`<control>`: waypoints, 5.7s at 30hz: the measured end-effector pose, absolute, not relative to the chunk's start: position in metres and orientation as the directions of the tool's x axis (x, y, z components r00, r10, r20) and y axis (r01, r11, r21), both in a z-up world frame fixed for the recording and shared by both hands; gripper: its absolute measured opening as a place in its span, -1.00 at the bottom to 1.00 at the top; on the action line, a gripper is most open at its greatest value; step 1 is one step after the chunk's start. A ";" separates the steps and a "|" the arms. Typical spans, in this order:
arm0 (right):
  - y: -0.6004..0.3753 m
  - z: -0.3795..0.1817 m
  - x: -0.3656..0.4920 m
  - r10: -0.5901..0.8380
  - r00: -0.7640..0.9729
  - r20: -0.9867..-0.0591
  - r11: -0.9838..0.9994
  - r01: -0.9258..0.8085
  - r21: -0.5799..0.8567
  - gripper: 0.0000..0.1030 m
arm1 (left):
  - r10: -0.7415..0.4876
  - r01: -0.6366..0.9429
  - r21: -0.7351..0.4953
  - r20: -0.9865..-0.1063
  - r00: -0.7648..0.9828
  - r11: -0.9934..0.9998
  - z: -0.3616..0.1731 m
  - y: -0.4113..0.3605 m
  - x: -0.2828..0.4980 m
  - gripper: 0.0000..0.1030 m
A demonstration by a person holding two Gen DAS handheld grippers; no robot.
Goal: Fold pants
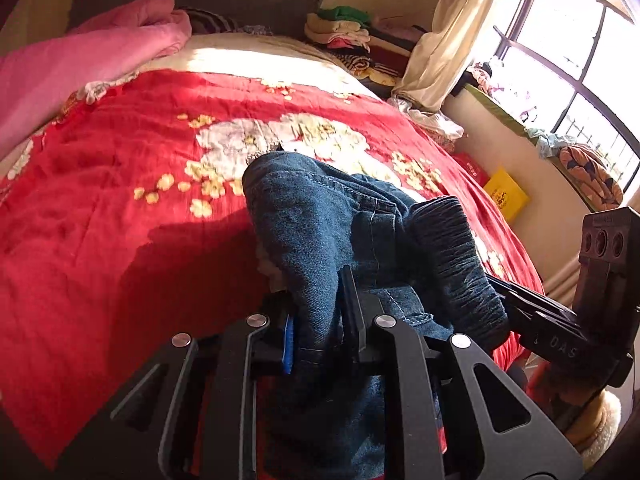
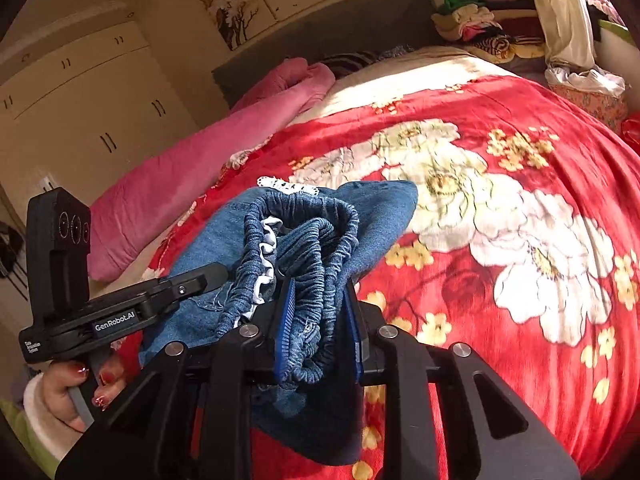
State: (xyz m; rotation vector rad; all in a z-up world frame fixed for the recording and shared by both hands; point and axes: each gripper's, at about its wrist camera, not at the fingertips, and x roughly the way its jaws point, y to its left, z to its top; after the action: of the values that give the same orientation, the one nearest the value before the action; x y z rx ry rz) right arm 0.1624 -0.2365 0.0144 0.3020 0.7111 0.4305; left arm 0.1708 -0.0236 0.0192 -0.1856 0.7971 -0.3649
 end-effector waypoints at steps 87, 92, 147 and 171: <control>-0.245 0.029 0.092 0.249 0.774 -0.582 0.966 -0.156 0.205 0.91 | -0.138 0.070 -0.125 -0.698 0.703 0.990 0.007 0.010 0.091 0.81; -0.246 0.020 0.079 0.234 0.766 -0.599 0.970 -0.143 0.195 0.91 | -0.148 0.071 -0.136 -0.708 0.691 0.988 -0.001 0.009 0.074 0.81; -0.237 -0.006 0.041 0.219 0.713 -0.666 0.975 -0.129 0.182 0.91 | -0.112 0.046 -0.111 -0.723 0.682 0.993 -0.020 -0.001 0.043 0.81; -0.239 -0.005 0.043 0.205 0.709 -0.675 0.978 -0.119 0.172 0.91 | -0.084 0.030 -0.087 -0.723 0.686 0.996 -0.021 0.001 0.043 0.81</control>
State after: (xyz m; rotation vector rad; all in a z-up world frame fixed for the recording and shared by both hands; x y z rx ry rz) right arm 0.0426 -0.2390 -0.0046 0.1185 0.7619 0.1800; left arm 0.0429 0.0005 -0.0210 -0.0699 0.8125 -0.0636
